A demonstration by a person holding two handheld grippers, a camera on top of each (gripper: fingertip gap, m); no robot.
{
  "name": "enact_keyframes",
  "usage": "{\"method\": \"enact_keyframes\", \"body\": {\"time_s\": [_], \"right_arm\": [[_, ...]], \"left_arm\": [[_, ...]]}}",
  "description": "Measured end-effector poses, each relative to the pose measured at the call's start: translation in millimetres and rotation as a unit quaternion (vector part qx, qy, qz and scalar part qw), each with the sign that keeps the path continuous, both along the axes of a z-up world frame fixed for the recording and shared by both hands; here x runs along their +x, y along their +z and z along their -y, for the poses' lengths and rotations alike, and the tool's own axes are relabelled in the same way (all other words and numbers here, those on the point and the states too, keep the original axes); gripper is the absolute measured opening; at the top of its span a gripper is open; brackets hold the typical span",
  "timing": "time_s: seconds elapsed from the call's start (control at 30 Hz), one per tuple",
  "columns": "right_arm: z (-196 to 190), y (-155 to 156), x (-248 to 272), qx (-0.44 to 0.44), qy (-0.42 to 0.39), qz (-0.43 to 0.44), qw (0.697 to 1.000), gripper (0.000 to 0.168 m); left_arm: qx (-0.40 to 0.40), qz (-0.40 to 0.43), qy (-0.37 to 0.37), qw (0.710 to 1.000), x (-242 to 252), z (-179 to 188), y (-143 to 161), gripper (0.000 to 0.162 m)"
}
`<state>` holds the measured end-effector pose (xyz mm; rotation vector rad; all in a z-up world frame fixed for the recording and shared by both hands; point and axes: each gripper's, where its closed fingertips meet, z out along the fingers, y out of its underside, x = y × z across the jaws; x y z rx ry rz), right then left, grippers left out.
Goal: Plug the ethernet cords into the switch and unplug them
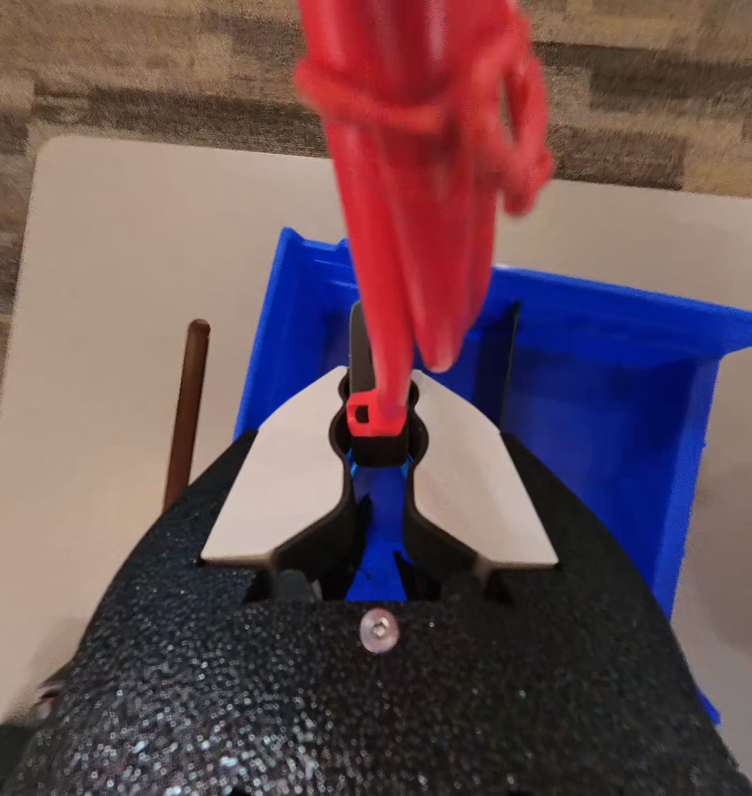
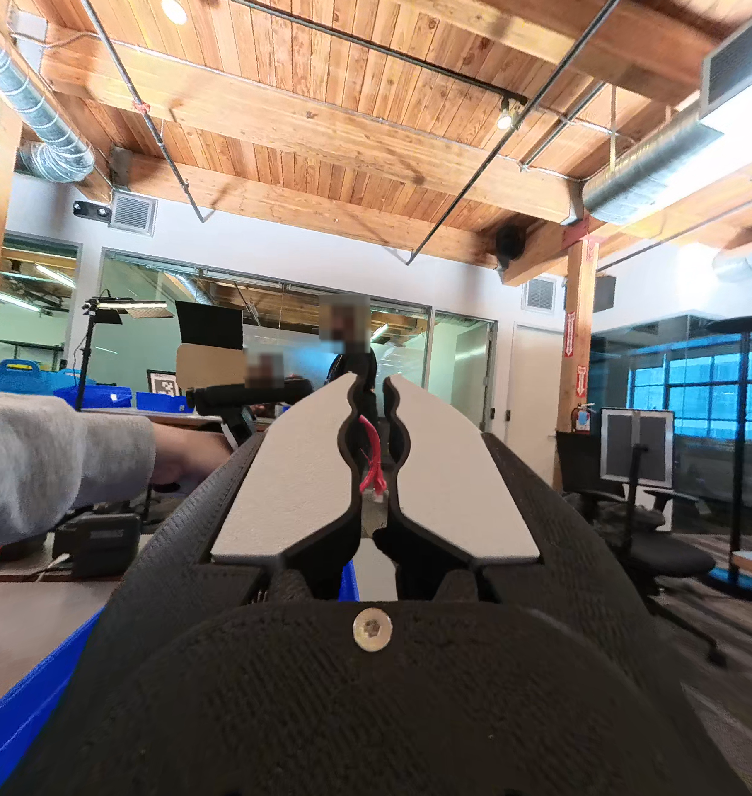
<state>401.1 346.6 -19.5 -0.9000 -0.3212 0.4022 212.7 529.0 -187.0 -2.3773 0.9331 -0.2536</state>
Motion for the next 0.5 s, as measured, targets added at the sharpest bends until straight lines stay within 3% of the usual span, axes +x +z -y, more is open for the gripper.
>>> {"method": "enact_keyframes", "body": {"time_s": [0.17, 0.43, 0.5], "right_arm": [[-7.6, -4.6, 3.1, -0.012, 0.010, -0.009, 1.000, 0.008], [-8.3, -7.9, -9.2, -0.018, 0.025, 0.002, 1.000, 0.007], [-8.1, -8.7, -13.8, -0.018, 0.028, 0.007, 0.999, 0.008]], "left_arm": [[-0.077, 0.071, 0.027, 0.994, 1.5, -4.9, -14.4, 0.022], [-0.089, 0.147, 0.099, 0.980, -17.5, -24.1, -25.6, 0.022], [-0.114, 0.125, 0.109, 0.980, -25.6, -17.8, -36.0, 0.025]]}}
